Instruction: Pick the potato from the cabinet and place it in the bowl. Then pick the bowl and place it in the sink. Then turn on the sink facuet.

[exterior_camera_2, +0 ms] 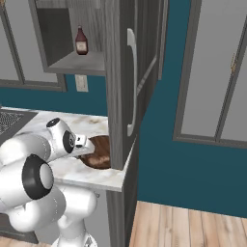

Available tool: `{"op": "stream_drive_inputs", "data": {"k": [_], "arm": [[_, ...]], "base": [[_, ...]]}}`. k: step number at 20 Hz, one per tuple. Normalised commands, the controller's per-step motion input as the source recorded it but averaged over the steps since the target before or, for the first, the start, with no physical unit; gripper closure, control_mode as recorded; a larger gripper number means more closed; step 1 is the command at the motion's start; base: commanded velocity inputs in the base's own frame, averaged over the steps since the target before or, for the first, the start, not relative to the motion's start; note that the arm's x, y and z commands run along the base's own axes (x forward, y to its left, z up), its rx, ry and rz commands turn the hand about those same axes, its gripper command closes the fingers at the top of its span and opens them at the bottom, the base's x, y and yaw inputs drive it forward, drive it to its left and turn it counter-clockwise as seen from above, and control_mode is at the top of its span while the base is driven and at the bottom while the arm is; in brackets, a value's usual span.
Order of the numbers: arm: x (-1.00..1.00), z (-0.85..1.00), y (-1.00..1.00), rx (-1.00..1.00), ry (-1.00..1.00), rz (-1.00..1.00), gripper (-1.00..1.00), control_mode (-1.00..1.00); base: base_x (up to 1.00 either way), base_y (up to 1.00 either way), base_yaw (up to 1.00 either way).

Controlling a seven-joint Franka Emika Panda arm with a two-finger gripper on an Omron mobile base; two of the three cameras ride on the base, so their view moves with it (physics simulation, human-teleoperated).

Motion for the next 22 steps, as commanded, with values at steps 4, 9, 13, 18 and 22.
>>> {"op": "stream_drive_inputs", "data": {"k": [4, 9, 13, 18, 22], "arm": [[-0.36, 0.32, 0.0, -0.1, 0.0, 0.08, 1.0, -1.0], [-0.74, 0.7, 0.09, -0.16, -0.05, 0.17, 1.0, -1.0], [-0.89, 0.81, 0.08, -0.19, -0.06, 0.27, 1.0, -1.0], [-0.81, 0.8, 0.0, -0.33, -0.03, 0.35, 1.0, -1.0], [-0.85, 0.65, 0.0, -0.33, 0.0, 0.41, 1.0, -1.0]], "base": [[0.0, 0.0, 0.0], [0.0, 0.0, 0.0], [0.0, 0.0, 0.0], [0.0, 0.0, 0.0], [0.0, 0.0, 0.0]]}}
